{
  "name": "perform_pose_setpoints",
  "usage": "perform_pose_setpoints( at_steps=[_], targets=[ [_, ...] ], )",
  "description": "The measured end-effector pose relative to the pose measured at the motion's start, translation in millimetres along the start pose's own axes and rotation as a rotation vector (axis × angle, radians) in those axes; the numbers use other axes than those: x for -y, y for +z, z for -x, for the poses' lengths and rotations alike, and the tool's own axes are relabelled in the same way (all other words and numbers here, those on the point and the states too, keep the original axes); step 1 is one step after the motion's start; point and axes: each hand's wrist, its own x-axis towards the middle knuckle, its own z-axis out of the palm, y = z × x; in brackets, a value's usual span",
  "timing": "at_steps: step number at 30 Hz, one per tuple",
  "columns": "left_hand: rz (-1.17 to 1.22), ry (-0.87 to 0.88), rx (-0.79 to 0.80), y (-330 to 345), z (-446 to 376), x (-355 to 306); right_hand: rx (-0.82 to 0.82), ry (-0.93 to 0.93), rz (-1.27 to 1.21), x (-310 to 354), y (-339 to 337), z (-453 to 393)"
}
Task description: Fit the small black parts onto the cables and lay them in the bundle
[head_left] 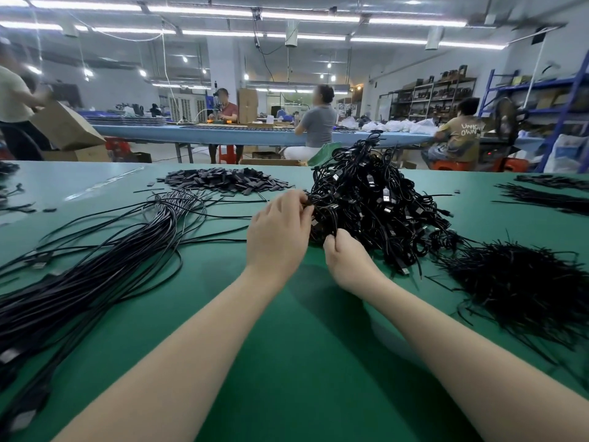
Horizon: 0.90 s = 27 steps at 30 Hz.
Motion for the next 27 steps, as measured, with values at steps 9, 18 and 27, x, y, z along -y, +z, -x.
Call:
perform_pose_setpoints(
  at_steps=[9,18,27],
  targets=[
    [-0.485,0.478,0.375,5,11,15,0.16,-0.338,0.735,-5,-14,-6],
    [0.397,-0.302,1.027,-9,0,-20,-0.204,-1.028,1.17,-23,-61,3],
    [-0.115,-0.07,0.495,-13,40,25,0.036,0.001,0.932,-62,-137,-7]
  ],
)
